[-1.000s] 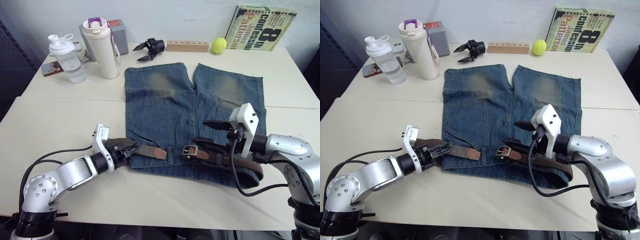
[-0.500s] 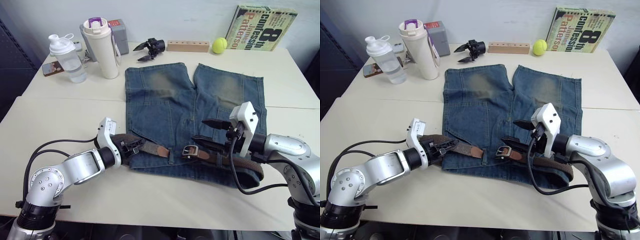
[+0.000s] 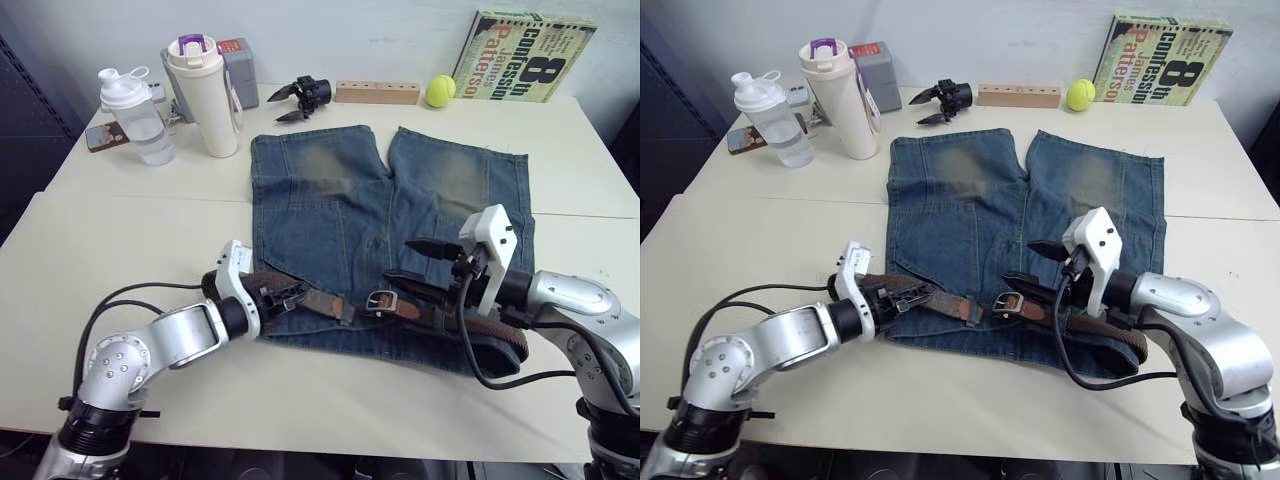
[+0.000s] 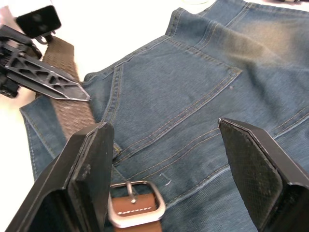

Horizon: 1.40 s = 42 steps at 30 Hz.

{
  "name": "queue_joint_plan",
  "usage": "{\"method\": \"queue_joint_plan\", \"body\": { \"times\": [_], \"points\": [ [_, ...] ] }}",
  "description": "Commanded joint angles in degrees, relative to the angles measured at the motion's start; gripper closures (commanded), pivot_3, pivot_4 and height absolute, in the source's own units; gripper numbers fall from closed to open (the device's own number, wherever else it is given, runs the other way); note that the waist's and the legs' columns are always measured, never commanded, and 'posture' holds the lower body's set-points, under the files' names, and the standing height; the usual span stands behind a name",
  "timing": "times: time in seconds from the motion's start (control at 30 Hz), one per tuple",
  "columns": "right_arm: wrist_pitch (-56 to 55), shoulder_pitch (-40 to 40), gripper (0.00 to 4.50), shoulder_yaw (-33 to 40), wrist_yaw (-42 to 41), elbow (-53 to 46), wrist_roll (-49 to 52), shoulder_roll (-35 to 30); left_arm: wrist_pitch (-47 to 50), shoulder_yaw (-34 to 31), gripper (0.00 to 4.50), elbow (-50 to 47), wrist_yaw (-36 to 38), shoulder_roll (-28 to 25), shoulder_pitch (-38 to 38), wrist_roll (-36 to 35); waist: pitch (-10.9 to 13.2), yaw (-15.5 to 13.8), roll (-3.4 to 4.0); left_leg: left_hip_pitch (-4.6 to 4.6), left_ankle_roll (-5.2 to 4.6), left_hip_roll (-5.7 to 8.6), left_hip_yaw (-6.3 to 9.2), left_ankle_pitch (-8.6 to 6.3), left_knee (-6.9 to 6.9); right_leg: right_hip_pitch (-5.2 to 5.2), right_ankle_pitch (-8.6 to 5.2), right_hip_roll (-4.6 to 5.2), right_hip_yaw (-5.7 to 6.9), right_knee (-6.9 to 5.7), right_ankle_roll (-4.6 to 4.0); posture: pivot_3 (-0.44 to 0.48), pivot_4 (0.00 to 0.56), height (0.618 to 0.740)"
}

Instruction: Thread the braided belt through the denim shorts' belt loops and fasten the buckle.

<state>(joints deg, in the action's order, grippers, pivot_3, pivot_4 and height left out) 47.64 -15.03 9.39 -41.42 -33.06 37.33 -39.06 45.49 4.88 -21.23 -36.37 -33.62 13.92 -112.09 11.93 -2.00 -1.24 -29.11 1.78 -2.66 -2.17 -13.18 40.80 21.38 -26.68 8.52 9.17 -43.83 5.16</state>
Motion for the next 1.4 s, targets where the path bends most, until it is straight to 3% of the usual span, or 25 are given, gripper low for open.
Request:
{"method": "queue_joint_plan", "body": {
  "times": [0.03, 0.1, 0.37, 0.6, 0.73, 0.93, 1.4],
  "points": [
    [-0.16, 1.03, 0.84, 1.79, 0.30, -2.83, 1.24, -1.81, 2.03, 1.97, 4.50, 1.54, 4.27, 1.24, 0.04, 1.31, 0.00, -0.04, 0.00, 0.00, 0.00, 0.01, 0.00, 0.00, 0.00, 0.00, 0.00, 0.00, 0.00, 0.00, 0.00, 0.000, 0.150, 0.657],
    [-0.14, 1.43, 0.84, 1.99, 0.63, -3.02, 1.60, -2.06, 3.66, 2.56, 4.50, 2.72, 6.52, 1.35, 0.30, 2.35, 0.00, -0.02, 0.00, 0.00, 0.00, 0.03, -0.01, 0.00, 0.01, 0.00, 0.00, -0.02, 0.00, -0.01, 0.00, 0.000, 0.150, 0.657],
    [-7.42, 10.32, 0.84, -2.80, 3.09, -7.87, -9.38, -5.52, 10.13, 6.44, 4.50, 10.36, 24.50, 2.82, 5.54, 22.99, -0.02, -1.07, 0.03, 0.03, 0.00, 0.14, -0.09, 0.00, -0.04, 0.00, 0.00, -0.03, -0.01, 0.06, 0.00, 0.000, 0.150, 0.657],
    [-28.60, 19.05, 0.84, -7.67, 4.32, -10.81, -29.31, -9.57, 10.93, 9.63, 4.50, 8.78, 36.31, 0.85, 7.34, 42.99, -0.02, -1.24, 0.04, 0.25, 0.03, 0.18, -0.13, 0.02, -0.28, -0.17, 0.01, -0.02, 0.01, 0.19, 0.03, 0.000, 0.150, 0.657],
    [-42.19, 23.28, 0.84, -11.76, 4.88, -10.21, -41.28, -11.47, 13.07, 7.72, 4.50, 9.00, 39.01, 2.88, 7.02, 45.05, -0.03, -1.22, 0.05, 1.13, 0.05, 0.17, -0.20, 0.03, -0.75, -0.94, 0.01, 0.00, -0.02, 0.59, 0.04, 0.000, 0.150, 0.657],
    [-55.02, 22.23, 0.84, -16.66, 8.66, -5.09, -54.89, -9.99, 16.31, 5.37, 4.50, 8.78, 40.60, 4.97, 6.74, 47.78, -0.03, -1.22, 0.05, 1.05, 0.07, 0.00, -0.12, 0.04, -0.77, -0.96, 0.03, -0.01, -0.01, 0.68, 0.08, 0.000, 0.150, 0.657],
    [-60.02, 21.92, 0.84, -17.78, 8.75, -1.13, -59.59, -5.72, 21.05, 1.51, 4.50, 7.55, 42.49, 8.52, 6.06, 51.69, -0.04, -1.18, 0.05, 1.06, 0.08, 0.00, -0.07, 0.05, -0.76, -1.01, 0.04, -0.02, 0.02, 0.70, 0.08, 0.000, 0.150, 0.657]
  ]
}}
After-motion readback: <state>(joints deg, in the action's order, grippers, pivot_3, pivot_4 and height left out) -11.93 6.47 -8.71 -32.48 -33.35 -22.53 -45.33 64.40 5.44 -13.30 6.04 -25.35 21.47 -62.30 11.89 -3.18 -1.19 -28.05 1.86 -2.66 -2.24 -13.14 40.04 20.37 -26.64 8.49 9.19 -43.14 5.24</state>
